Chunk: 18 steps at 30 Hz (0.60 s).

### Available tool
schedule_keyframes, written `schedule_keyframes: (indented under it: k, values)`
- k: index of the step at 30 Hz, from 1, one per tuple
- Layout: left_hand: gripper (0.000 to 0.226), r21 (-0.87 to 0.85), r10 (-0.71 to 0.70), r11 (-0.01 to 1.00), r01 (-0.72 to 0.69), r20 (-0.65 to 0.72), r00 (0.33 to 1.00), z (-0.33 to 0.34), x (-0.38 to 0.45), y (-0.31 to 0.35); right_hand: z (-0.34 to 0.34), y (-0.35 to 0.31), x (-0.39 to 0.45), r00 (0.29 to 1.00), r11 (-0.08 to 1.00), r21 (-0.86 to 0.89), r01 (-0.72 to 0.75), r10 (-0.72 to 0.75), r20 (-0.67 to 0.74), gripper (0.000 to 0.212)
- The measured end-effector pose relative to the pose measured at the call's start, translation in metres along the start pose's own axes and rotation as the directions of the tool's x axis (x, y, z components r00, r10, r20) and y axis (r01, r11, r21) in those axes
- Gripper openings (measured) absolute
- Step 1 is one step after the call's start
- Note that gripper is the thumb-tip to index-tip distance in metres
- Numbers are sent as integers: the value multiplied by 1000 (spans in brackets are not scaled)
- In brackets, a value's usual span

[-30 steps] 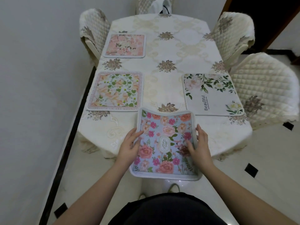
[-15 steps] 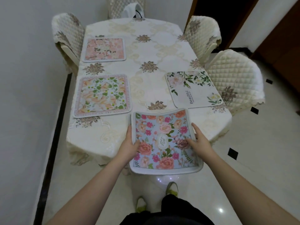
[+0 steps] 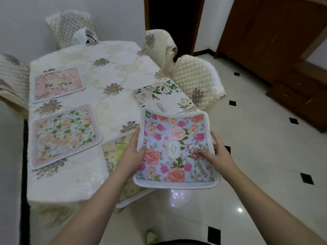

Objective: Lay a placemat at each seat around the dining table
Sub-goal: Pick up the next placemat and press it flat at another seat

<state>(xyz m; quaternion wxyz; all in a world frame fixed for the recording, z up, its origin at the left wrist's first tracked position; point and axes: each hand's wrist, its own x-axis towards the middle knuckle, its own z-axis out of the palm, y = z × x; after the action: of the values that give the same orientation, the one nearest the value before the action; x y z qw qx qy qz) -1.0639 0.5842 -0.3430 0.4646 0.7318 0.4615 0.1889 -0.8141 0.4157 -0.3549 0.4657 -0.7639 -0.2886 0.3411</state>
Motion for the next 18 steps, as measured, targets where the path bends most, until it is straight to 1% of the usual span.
schedule_keyframes:
  k: [5, 8, 11, 13, 16, 18]
  values:
    - [67, 18, 58, 998, -61, 149, 987, 62, 0, 53, -75, 26, -39, 993, 996, 90, 2, 9, -122, 78]
    - [67, 16, 86, 996, -92, 225, 971, 107, -11, 85, -126, 44, -68, 981, 990, 140, 12, 15, -192, 70]
    - [68, -5, 98, 995, -102, 298, 949, 155, -25, 117, -177, 64, -100, 967, 978, 208, -4, 57, -250, 73]
    - [67, -7, 125, 992, -130, 333, 935, 187, -34, 139, -211, 77, -119, 953, 972, 236, -11, 82, -293, 74]
    - [58, -65, 191, 982, -180, 373, 908, 230, -49, 170, -256, 93, -142, 930, 959, 282, -14, 116, -349, 72]
    - [61, -98, 206, 979, -181, 403, 892, 251, -55, 186, -280, 103, -154, 916, 951, 310, -16, 138, -376, 74]
